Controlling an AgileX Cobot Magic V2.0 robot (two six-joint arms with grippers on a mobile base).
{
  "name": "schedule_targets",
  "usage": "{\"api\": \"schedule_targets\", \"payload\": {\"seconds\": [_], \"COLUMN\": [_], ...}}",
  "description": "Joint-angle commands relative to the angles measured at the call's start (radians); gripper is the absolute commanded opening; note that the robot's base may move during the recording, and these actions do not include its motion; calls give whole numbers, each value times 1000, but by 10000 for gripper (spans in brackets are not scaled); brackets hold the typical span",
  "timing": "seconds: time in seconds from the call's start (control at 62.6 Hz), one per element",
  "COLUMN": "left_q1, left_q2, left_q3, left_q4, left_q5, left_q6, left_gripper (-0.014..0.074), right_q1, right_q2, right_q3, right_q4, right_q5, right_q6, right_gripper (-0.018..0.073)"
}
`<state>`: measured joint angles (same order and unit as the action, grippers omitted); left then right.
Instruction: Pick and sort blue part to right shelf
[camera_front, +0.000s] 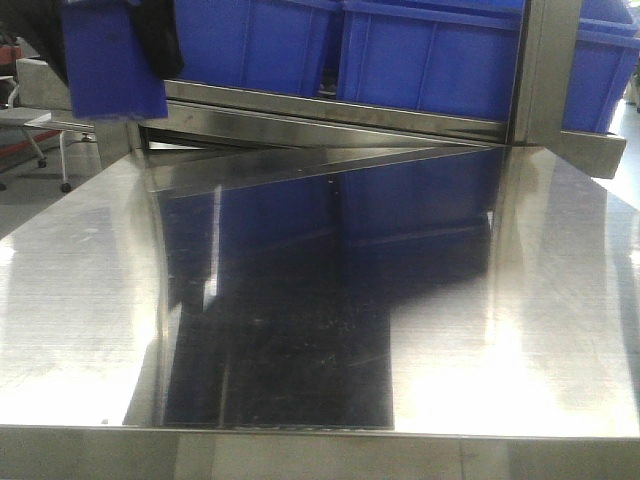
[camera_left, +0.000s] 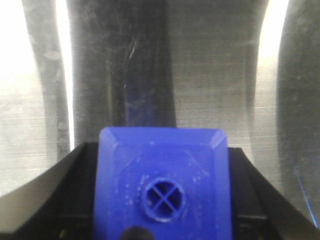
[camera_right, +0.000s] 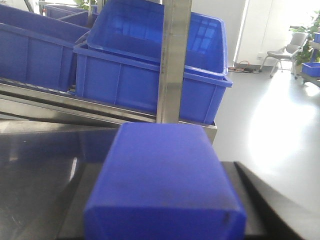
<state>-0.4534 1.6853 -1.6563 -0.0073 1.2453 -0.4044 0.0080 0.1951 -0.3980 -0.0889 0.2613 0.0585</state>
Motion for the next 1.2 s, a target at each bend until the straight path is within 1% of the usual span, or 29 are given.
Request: {"api": "schedule_targets", "payload": {"seconds": [0.0, 0.096, 0.16, 0.208, 0.24, 0.304, 0.383, 0.447, 0.527, 0.591, 0.719, 0.863, 0.942, 1.038, 1.102, 1.182], "left_q1": [3, 3, 3, 3, 4, 15, 41, 74, 118, 167, 249, 329, 370, 410, 422, 422], "left_q2": [-85, -128, -176, -209, -235, -303, -383, -448, -525, -604, -748, -895, -969, -1054, -1113, -1179], "left_q3": [-30, -28, -15, 5, 21, 77, 159, 224, 321, 406, 586, 759, 835, 903, 948, 990], "left_q4": [-9, -17, -29, -36, -40, -55, -76, -92, -113, -120, -120, -120, -120, -120, -116, -109], "left_q5": [-1, -3, -20, -47, -76, -152, -235, -313, -426, -534, -746, -907, -942, -949, -949, -949], "left_q6": [8, 23, 84, 114, 139, 217, 308, 368, 410, 427, 428, 428, 428, 428, 428, 428], "left_gripper": [297, 297, 297, 297, 297, 297, 297, 297, 297, 297, 297, 297, 297, 297, 297, 297], "right_q1": [-7, -7, -7, -7, -7, -7, -7, -7, -7, -7, -7, -7, -7, -7, -7, -7], "right_q2": [8, 8, 8, 8, 8, 8, 8, 8, 8, 8, 8, 8, 8, 8, 8, 8], "right_q3": [-28, -28, -28, -28, -28, -28, -28, -28, -28, -28, -28, -28, -28, -28, -28, -28], "right_q4": [-12, -12, -12, -12, -12, -12, -12, -12, -12, -12, -12, -12, -12, -12, -12, -12], "right_q5": [-92, -92, -92, -92, -92, -92, -92, -92, -92, -92, -92, -92, -92, -92, -92, -92], "right_q6": [-11, -11, -11, -11, -11, -11, -11, -11, -11, -11, -11, -11, -11, -11, -11, -11], "right_gripper": [428, 428, 428, 428, 428, 428, 428, 428, 428, 428, 428, 428, 428, 428, 428, 428]}}
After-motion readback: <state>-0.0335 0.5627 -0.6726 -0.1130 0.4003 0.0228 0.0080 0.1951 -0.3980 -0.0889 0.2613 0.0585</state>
